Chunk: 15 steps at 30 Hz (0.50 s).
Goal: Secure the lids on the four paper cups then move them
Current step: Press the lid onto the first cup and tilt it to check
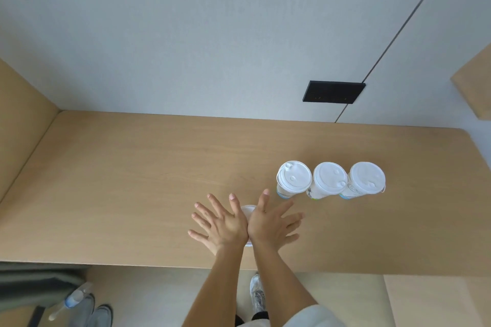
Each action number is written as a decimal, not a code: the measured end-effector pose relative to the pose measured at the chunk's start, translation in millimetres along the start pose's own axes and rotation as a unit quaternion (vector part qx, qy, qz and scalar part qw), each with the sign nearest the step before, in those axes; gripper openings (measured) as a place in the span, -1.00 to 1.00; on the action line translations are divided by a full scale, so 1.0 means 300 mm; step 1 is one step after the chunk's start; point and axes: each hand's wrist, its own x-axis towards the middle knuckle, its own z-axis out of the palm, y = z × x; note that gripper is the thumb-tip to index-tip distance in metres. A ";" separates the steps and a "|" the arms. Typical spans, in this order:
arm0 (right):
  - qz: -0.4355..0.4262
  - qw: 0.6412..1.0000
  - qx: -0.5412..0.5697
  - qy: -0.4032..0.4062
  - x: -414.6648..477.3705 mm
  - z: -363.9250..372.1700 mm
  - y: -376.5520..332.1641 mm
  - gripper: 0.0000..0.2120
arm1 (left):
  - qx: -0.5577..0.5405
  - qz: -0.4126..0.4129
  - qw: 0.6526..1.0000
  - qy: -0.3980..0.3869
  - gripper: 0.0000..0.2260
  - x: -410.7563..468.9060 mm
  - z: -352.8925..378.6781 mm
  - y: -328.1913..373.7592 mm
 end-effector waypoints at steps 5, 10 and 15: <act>-0.005 1.000 0.001 0.004 0.025 0.028 0.010 -0.19 | 0.004 0.013 1.000 0.006 -0.38 0.011 0.007 0.000; 0.010 0.999 0.029 0.013 0.033 0.048 0.016 -0.23 | 0.005 0.031 1.000 0.000 -0.41 0.022 0.008 0.001; 0.116 0.987 0.113 0.000 0.008 0.062 0.031 -0.22 | 0.051 0.141 0.989 -0.022 -0.40 0.055 -0.016 -0.005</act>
